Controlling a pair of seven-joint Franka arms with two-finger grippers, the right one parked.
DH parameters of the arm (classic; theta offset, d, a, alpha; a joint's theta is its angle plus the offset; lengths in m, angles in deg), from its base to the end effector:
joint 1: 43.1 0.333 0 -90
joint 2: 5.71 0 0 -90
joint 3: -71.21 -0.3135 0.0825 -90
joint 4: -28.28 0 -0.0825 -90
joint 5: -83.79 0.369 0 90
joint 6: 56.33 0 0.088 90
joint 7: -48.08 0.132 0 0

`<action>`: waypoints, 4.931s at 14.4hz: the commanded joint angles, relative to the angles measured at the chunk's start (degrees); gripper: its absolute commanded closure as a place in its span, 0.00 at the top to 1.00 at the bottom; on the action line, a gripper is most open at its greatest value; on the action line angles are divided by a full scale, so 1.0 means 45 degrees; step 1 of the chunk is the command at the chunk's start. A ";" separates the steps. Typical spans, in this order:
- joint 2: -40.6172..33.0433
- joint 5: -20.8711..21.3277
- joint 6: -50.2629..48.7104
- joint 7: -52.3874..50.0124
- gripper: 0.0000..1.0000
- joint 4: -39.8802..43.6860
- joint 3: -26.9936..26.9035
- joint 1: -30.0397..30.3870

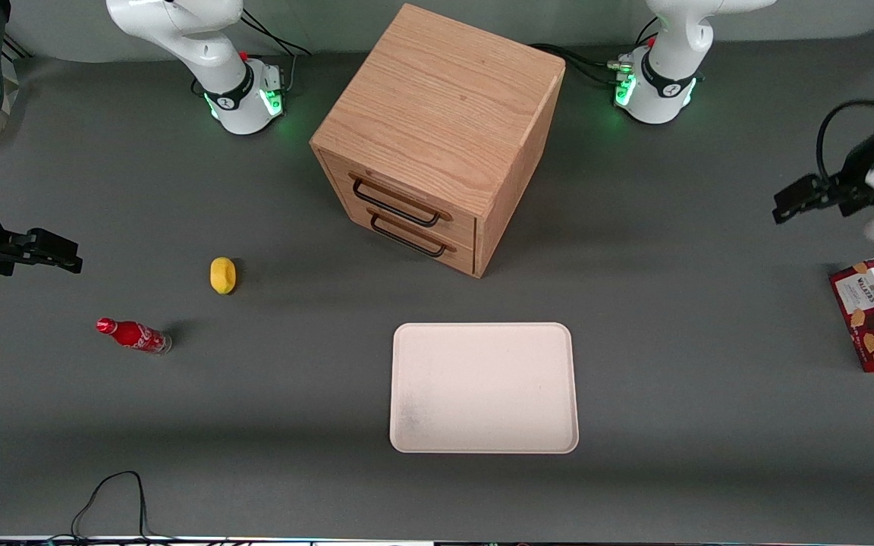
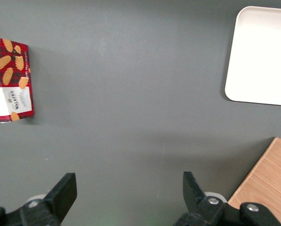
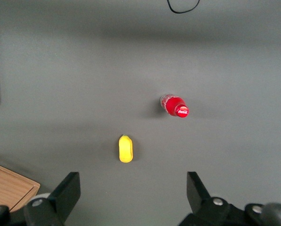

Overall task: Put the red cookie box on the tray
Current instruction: 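Lower the open left gripper toward the red plaid cookie box, then close the left gripper on the cookie box and lift it, then carry the held cookie box over the white tray's edge, then lower the cookie box onto the tray and open the left gripper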

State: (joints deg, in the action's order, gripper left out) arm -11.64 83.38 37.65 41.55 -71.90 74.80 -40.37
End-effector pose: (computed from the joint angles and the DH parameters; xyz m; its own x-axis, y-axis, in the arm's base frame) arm 0.5111 -0.0100 0.5757 0.9950 0.0997 -0.0050 0.0997 -0.9950 0.0001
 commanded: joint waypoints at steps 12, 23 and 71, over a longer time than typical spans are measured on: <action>0.2797 0.0930 0.4814 0.6558 1.00 -0.0979 -0.4291 0.1344; 0.8912 -0.2896 0.9605 0.9184 0.90 -0.0178 -0.4782 0.3201; 0.8811 -0.1004 0.6286 -0.3199 1.00 0.4131 -0.1911 -0.5456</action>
State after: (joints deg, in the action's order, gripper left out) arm 39.97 78.38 67.61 27.49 -42.63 66.08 -68.02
